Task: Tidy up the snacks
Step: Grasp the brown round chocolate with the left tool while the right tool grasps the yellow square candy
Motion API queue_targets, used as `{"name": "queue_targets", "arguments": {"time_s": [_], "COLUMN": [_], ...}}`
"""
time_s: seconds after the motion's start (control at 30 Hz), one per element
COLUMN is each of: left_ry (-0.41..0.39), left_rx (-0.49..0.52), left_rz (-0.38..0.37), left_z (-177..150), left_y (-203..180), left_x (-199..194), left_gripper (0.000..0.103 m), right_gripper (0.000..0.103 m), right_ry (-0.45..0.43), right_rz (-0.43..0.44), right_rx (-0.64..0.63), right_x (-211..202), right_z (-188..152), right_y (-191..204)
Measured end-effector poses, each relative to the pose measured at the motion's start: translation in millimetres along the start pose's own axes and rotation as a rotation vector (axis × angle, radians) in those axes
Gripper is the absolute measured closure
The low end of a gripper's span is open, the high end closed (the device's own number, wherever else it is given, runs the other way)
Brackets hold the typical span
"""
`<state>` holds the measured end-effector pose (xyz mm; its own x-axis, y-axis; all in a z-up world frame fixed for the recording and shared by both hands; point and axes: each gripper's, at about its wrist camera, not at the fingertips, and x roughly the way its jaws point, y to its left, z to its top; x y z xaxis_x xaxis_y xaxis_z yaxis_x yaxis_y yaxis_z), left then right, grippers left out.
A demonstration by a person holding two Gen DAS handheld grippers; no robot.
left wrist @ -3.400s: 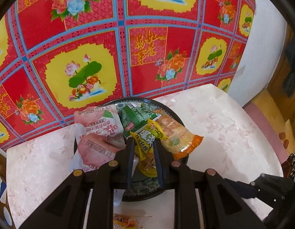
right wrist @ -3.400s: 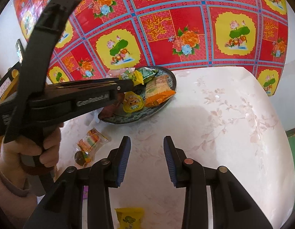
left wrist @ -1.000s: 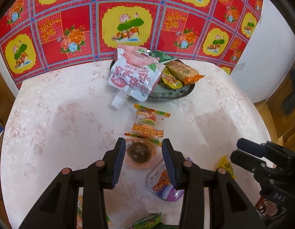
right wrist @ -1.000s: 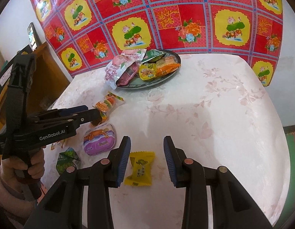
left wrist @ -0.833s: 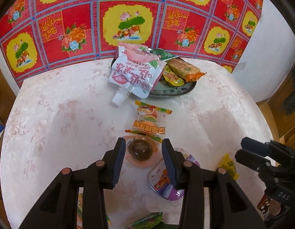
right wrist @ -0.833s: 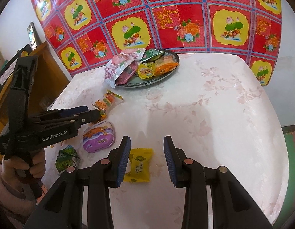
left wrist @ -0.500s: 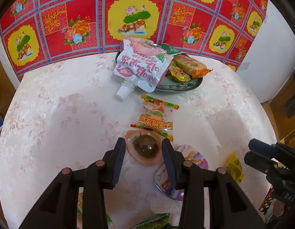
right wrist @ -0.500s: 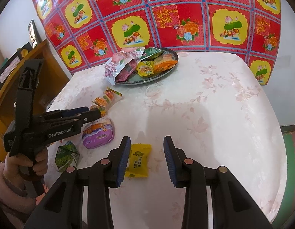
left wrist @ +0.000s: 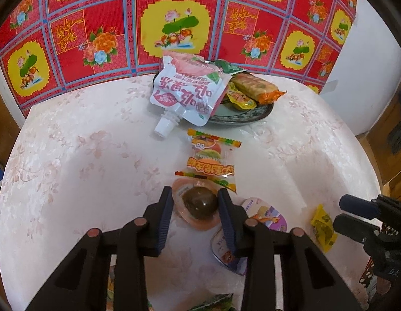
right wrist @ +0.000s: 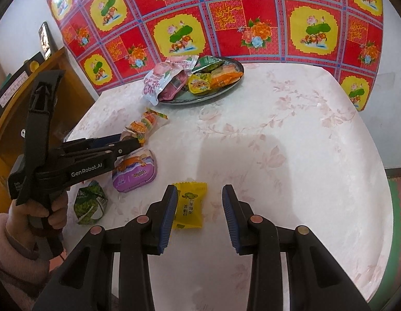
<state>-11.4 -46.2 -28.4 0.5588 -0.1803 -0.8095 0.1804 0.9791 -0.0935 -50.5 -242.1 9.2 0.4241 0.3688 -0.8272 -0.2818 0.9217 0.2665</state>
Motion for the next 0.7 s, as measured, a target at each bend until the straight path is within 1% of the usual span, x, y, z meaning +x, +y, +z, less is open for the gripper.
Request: {"name": "queue_targets", "arguments": {"time_s": [0.27,0.33,0.47,0.7], "left_ry": [-0.018,-0.029,-0.042,-0.032], "left_rx": [-0.016,-0.021,-0.027,-0.031], "left_rz": [-0.004,-0.004,-0.002,-0.002], "left_z": [-1,0,1,1], "left_y": [4,5,7,7], "left_x": [-8,-12,-18,-16], "left_gripper": [0.067,0.067,0.067,0.067], "right_gripper": [0.066,0.062,0.061,0.061], "right_ry": [0.012,0.014,0.014,0.024], "right_rz": [-0.006,-0.006,0.001,0.019], "right_rx": [0.001,0.007,0.009,-0.029], "right_x": [3,4,5,10], "right_z": [-2,-2,-3,-5], "right_y": [-1,-2,-1,12]}}
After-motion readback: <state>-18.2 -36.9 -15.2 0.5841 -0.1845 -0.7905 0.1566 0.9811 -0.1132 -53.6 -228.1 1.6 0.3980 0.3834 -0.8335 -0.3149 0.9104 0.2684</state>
